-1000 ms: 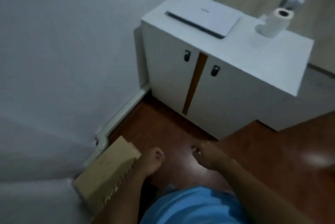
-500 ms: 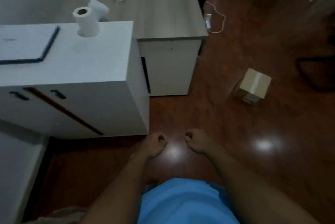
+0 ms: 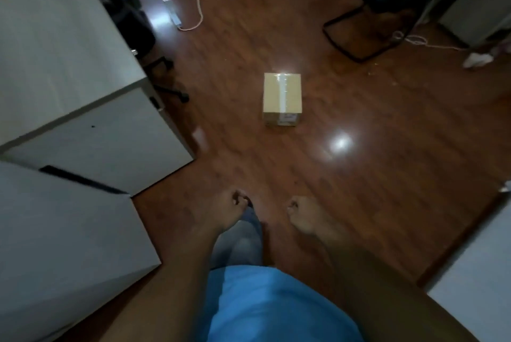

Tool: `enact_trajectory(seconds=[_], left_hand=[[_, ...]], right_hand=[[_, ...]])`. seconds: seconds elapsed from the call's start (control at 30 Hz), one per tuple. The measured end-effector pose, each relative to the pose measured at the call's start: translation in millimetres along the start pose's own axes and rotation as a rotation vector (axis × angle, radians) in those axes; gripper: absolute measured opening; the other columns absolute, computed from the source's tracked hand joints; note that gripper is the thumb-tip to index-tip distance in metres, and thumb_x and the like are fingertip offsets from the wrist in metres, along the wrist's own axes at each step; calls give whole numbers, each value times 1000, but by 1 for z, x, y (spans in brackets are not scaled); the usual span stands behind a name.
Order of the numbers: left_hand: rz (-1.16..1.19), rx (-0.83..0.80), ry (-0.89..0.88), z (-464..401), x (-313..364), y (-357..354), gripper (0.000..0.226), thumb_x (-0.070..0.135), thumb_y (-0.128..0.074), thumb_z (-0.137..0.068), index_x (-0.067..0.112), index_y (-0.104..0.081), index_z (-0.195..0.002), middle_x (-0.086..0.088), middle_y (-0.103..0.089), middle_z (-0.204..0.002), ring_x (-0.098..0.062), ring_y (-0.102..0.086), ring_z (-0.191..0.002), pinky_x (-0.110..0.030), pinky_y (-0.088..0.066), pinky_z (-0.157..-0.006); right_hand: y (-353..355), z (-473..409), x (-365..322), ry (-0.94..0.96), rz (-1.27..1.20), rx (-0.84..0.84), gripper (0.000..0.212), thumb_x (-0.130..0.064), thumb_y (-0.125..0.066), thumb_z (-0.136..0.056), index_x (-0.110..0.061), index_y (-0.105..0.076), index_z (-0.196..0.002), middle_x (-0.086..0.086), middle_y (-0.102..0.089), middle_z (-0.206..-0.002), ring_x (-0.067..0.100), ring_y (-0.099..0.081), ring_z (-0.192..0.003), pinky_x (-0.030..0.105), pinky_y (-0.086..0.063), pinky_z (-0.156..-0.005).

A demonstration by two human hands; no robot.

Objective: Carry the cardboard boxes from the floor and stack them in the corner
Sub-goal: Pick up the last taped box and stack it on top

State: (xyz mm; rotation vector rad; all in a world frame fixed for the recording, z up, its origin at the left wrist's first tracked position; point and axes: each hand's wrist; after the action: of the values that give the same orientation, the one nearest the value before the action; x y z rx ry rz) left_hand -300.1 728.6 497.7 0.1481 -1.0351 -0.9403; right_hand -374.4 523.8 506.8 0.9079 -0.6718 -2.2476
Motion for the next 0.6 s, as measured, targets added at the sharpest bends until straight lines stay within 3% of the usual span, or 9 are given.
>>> enact_trajectory(seconds=[0.13, 0.3, 0.47, 0.6], left_hand=[[-16, -121, 13, -107, 61, 5, 9, 18, -57, -94, 16, -63, -101, -9, -70, -92, -18, -62, -81, -25, -44, -73], [-106, -236, -47, -223, 154, 21, 13, 15, -58, -91, 23, -58, -80, 5, -59, -77, -18, -57, -81, -29, -46, -75], [-184, -333, -42, -332, 233, 14, 5, 13, -55, -94, 13, -60, -96, 1, -59, -82, -18, -56, -78, -28, -45, -70], [-168, -251, 31, -431, 266, -8, 7, 11, -59, -89, 13, -61, -96, -9, -61, -92, -25, -58, -85, -37, -49, -79]], right_hand=[[66, -64, 4, -123, -67, 79, 19, -16, -53, -87, -9, -69, -95, 13, -70, -106, 28, -63, -93, 36, -52, -84], [159, -150, -3, -213, -198, 178, 17, -18, -54, -82, -12, -69, -87, 12, -72, -98, 27, -64, -89, 31, -48, -76], [235, -236, 24, -239, -249, 178, 22, -17, -52, -91, -7, -69, -101, 11, -69, -98, 27, -63, -94, 30, -46, -80], [281, -351, 63, -214, -249, 141, 27, -23, -52, -94, -12, -66, -114, 7, -69, -108, 26, -64, -102, 29, -46, -82]])
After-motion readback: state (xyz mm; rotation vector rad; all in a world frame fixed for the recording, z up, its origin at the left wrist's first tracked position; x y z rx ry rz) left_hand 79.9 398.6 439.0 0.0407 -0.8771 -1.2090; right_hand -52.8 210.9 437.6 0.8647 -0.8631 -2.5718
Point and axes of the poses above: each hand's wrist, its own z-axis away from the middle knuckle, its own y-axis out of the back of the hand, x = y × z
